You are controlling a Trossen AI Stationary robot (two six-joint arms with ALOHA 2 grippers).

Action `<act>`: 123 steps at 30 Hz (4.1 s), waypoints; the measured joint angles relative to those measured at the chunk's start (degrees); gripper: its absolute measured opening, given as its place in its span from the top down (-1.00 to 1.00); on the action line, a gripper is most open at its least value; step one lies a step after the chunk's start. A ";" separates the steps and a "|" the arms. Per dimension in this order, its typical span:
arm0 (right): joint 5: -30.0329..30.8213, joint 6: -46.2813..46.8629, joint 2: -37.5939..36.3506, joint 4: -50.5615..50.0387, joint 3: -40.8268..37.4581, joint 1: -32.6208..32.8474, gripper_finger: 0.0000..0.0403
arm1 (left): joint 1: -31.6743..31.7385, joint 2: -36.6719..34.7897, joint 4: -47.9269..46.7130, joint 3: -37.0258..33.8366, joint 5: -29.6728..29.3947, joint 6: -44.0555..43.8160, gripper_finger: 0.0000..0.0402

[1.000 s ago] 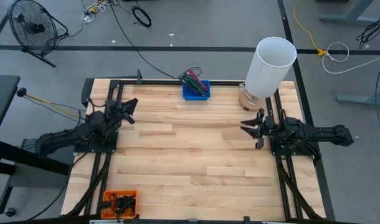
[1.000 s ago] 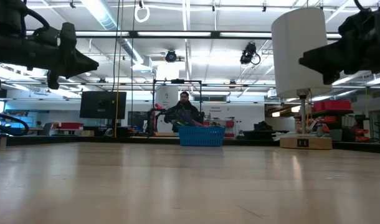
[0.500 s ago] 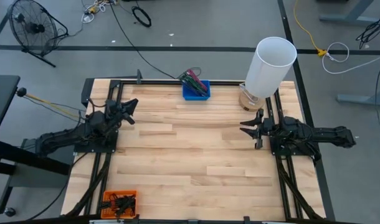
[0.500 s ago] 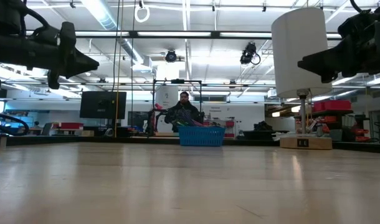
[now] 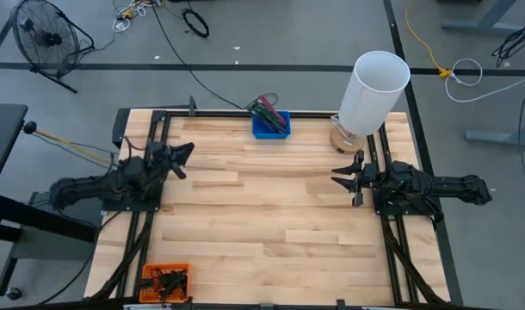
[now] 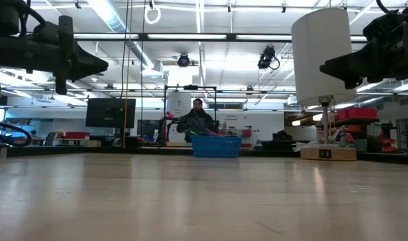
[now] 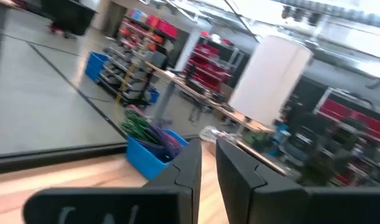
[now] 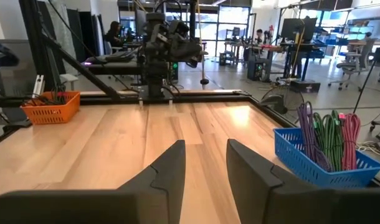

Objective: Pick & Place USB Port
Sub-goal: Return to Home Position

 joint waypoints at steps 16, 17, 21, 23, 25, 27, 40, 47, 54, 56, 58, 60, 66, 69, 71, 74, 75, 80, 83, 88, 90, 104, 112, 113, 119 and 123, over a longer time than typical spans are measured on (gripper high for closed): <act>0.00 -0.02 0.00 0.00 0.00 0.00 0.42 | -2.77 -0.07 -0.10 -0.02 31.15 8.84 0.74; 0.00 -0.02 0.00 0.00 0.00 0.00 0.42 | -2.83 -0.07 -0.10 -0.02 34.50 9.53 0.74; 0.00 -0.02 0.00 0.00 0.00 0.00 0.42 | -2.75 -0.07 -0.63 -0.02 35.78 10.49 0.74; 0.00 -0.04 0.00 0.00 0.00 0.00 0.42 | -2.78 -0.07 -0.58 -0.02 36.13 10.47 0.74; 0.00 -0.02 0.00 0.00 0.00 0.00 0.42 | -2.81 -0.07 -0.31 -0.02 36.37 10.67 0.74; 0.00 -0.02 0.00 0.00 0.00 0.00 0.42 | -2.81 -0.07 -0.33 -0.02 36.39 11.59 0.74; 0.00 -0.04 0.00 0.00 0.00 0.00 0.42 | -3.25 -0.07 -4.23 0.07 40.74 22.46 0.74; 0.00 -0.04 0.00 -0.01 0.00 0.02 0.42 | -6.91 -0.04 -5.10 0.08 38.32 25.10 0.74; 0.00 -0.04 0.00 -0.02 0.00 0.02 0.42 | -12.05 -0.02 -5.16 0.07 38.24 26.49 0.74; 0.00 -0.04 0.00 0.00 0.00 0.02 0.42 | -12.06 -0.02 -4.44 0.05 38.27 25.71 0.74; 0.00 -0.04 0.00 -0.02 0.00 0.02 0.42 | -12.06 -0.02 -3.98 -0.02 38.30 25.60 0.74; 0.00 -0.04 0.00 -0.01 0.00 0.02 0.42 | -11.75 -0.02 -3.92 -0.02 38.37 25.51 0.74; 0.00 -0.04 0.00 -0.02 0.00 0.01 0.42 | -11.50 -0.02 -3.87 -0.02 38.14 25.49 0.74; 0.00 -0.04 0.00 -0.01 0.00 0.01 0.42 | -11.49 -0.02 -3.84 -0.02 38.13 25.49 0.74; 0.00 -0.03 0.00 -0.02 0.00 0.02 0.42 | -11.49 0.05 -3.80 -0.02 38.10 25.49 0.74; 0.00 -0.04 0.00 -0.02 0.00 0.02 0.42 | -11.49 0.31 -3.79 -0.02 38.08 25.47 0.74; 0.00 -0.04 0.00 -0.02 0.00 0.02 0.42 | -11.49 0.28 -3.77 -0.02 38.08 25.47 0.74; 0.00 -0.04 0.00 -0.02 0.00 0.02 0.42 | -11.49 0.28 -3.75 -0.02 38.06 25.47 0.74; 0.00 -0.04 0.00 -0.02 0.00 0.01 0.42 | -11.49 0.28 -3.74 -0.02 38.08 25.47 0.74; 0.00 -0.04 0.00 -0.02 0.00 0.02 0.42 | -11.49 0.28 -3.72 -0.02 38.07 25.44 0.74; 0.00 -0.04 0.00 -0.01 0.00 0.02 0.42 | -11.49 0.28 -3.71 -0.02 38.06 25.44 0.74; 0.00 -0.04 0.00 -0.02 0.00 0.02 0.42 | -11.49 0.28 -3.65 -0.02 38.06 25.44 0.74; 0.00 -0.04 0.00 0.00 0.00 0.02 0.42 | -11.49 0.28 -3.63 -0.02 38.06 25.42 0.74; 0.00 -0.04 0.00 -0.02 0.00 0.00 0.42 | -11.49 0.28 -3.64 -0.02 38.06 25.42 0.74; 0.00 -0.04 0.00 0.00 0.00 0.02 0.42 | -11.49 0.28 -3.63 -0.02 38.06 25.42 0.74; 0.00 -0.03 0.00 -0.01 0.00 0.00 0.42 | -11.49 0.28 -3.63 -0.02 38.06 25.42 0.74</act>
